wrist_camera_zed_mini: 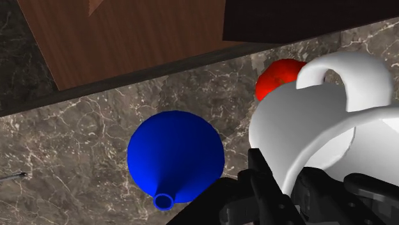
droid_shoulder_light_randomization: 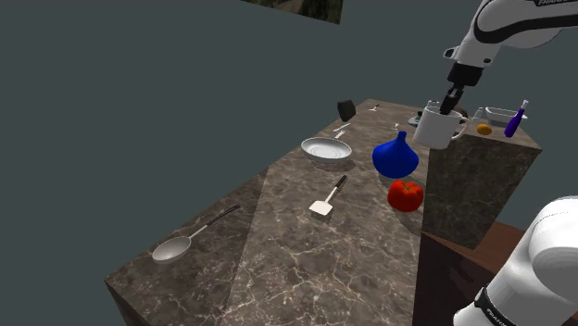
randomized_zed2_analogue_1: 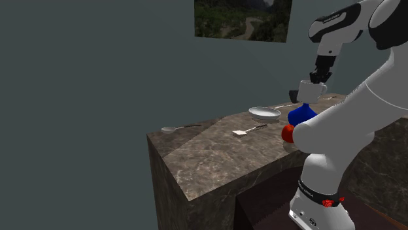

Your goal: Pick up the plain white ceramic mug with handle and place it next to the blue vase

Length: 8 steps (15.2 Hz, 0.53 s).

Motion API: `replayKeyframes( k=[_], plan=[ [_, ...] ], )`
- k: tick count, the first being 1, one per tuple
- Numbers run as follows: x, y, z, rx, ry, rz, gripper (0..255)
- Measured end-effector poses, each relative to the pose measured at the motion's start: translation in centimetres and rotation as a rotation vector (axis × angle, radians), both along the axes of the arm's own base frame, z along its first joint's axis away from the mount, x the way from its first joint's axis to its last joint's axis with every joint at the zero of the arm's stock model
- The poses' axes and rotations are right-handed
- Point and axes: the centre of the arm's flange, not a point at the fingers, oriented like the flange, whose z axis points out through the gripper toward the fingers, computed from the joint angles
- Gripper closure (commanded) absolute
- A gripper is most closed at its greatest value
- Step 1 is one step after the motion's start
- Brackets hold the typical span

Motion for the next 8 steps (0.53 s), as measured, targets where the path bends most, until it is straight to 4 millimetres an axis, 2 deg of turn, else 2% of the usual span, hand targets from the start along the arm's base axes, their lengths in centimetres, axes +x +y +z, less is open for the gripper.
replayKeyframes(
  k=[8],
  plan=[
    [0.0, -0.1, -4.2, 0.0, 0.0, 0.0, 255]
  ],
)
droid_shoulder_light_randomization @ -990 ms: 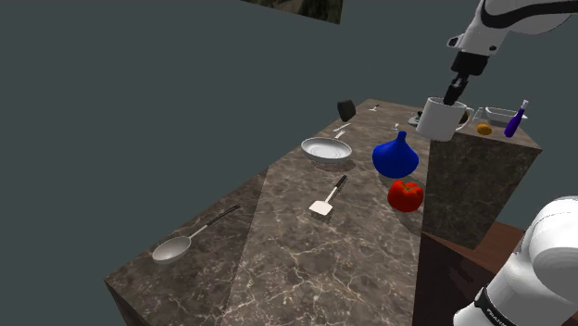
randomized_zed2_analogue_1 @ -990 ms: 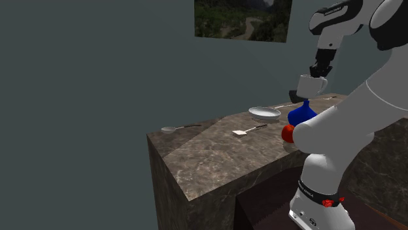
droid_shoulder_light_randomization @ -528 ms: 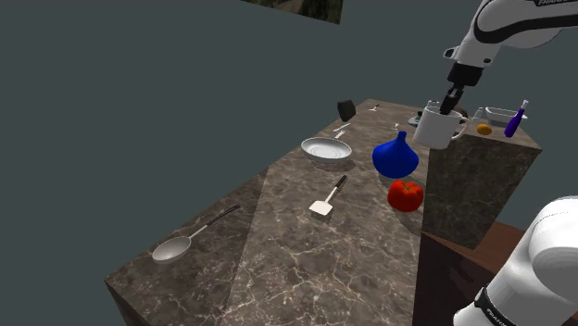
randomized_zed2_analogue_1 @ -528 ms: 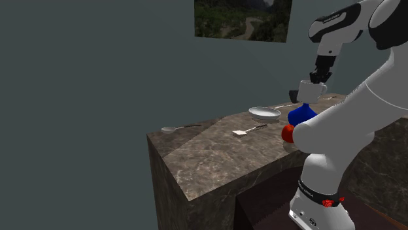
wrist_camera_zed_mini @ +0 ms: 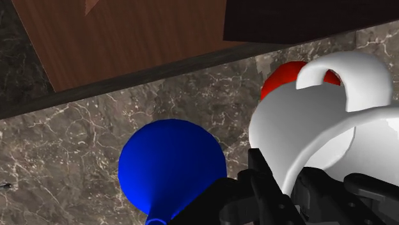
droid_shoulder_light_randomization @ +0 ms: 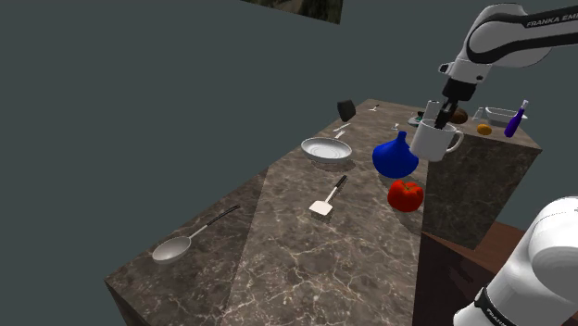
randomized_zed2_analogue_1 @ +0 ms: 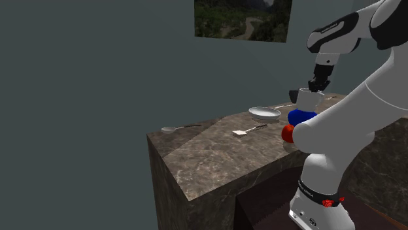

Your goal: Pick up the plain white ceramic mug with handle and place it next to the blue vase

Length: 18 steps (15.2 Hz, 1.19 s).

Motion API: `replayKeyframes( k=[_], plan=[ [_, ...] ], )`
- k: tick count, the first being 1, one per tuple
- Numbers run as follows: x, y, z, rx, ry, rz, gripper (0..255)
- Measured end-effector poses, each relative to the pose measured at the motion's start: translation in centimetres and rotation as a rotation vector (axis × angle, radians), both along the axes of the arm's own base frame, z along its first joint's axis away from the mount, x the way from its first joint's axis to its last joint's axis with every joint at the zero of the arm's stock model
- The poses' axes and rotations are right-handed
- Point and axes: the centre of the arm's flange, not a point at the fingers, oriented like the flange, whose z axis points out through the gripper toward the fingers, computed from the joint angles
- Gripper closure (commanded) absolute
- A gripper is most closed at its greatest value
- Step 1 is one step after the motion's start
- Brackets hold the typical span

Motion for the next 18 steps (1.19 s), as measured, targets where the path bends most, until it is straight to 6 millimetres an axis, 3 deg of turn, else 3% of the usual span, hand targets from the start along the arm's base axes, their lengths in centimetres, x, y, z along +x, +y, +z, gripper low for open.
replayKeyframes(
  k=[18],
  plan=[
    [-0.1, 0.0, -9.5, 0.0, 0.0, 0.0, 255]
  ],
)
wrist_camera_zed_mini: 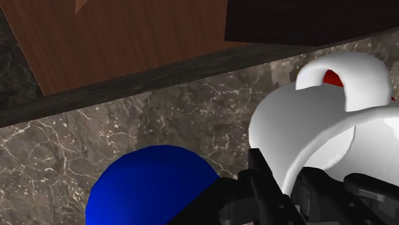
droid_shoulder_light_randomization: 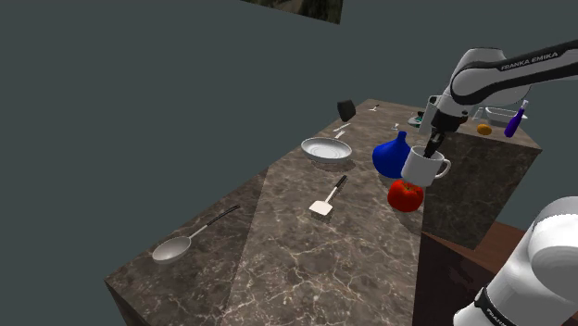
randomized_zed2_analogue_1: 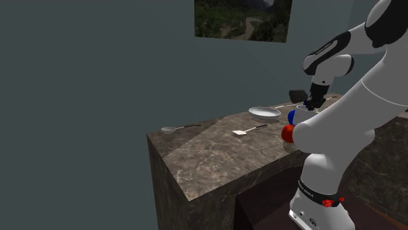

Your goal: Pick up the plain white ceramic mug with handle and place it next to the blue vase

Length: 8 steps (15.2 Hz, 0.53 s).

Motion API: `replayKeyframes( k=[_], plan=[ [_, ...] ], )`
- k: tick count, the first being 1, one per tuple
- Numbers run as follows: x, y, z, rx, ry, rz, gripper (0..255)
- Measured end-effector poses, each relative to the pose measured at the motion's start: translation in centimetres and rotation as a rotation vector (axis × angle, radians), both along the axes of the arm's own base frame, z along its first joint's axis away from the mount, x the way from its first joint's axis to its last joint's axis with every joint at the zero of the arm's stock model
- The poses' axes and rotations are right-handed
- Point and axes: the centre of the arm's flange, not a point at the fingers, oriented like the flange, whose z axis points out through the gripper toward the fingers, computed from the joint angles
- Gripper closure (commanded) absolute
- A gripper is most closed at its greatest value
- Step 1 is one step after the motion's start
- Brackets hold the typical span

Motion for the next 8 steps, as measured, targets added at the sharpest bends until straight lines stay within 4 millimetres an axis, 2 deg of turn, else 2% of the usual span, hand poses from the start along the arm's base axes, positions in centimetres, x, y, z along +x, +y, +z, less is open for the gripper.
replayKeyframes(
  k=[8],
  plan=[
    [0.2, -0.5, -3.4, -0.013, -0.024, -0.007, 255]
  ],
)
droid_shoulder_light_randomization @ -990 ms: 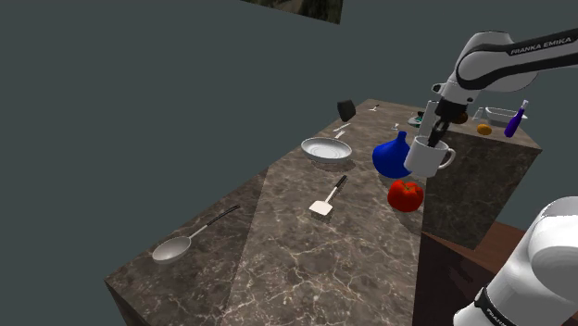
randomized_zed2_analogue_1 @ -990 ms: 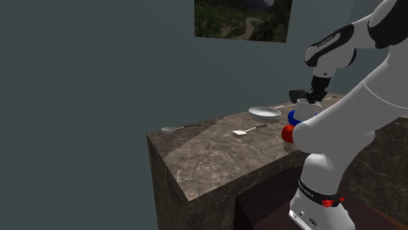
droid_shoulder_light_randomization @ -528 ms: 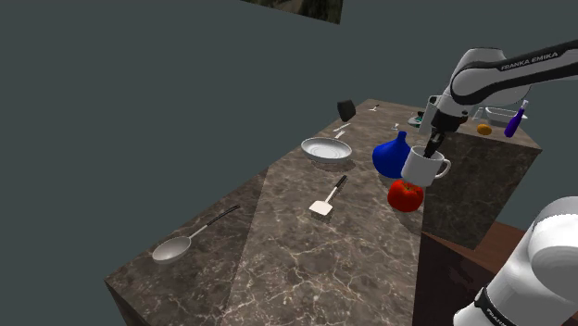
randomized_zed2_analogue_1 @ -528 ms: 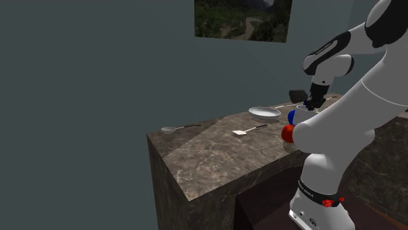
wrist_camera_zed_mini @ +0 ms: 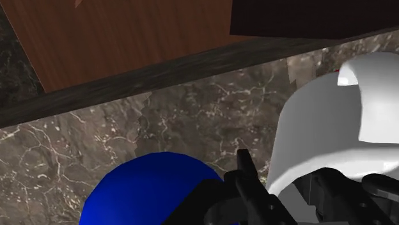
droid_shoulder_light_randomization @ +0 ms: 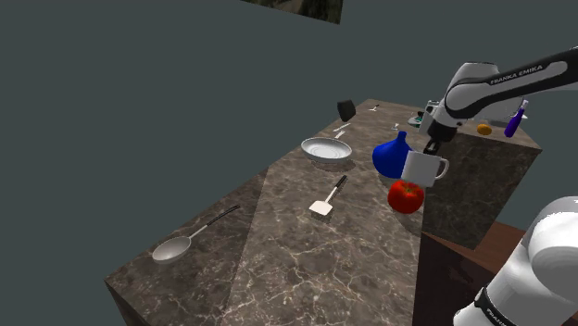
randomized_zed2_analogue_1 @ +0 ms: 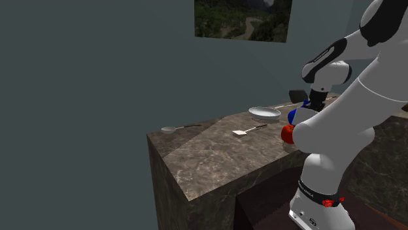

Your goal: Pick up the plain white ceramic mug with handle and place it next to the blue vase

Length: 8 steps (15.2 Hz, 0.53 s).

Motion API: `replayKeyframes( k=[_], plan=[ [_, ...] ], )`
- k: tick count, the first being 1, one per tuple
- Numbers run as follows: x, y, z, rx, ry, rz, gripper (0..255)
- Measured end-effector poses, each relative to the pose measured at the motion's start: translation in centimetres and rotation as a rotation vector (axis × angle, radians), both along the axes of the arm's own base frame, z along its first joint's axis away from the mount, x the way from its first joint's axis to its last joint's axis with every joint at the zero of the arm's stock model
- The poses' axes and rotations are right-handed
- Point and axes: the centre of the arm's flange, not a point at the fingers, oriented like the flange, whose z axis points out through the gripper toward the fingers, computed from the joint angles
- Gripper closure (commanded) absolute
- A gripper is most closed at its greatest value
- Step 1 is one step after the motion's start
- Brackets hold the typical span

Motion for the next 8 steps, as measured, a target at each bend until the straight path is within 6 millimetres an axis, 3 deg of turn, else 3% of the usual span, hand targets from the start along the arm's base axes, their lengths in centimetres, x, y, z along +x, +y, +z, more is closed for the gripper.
replayKeyframes(
  k=[8],
  plan=[
    [1.8, -1.1, -0.7, -0.102, -0.186, -0.018, 255]
  ],
)
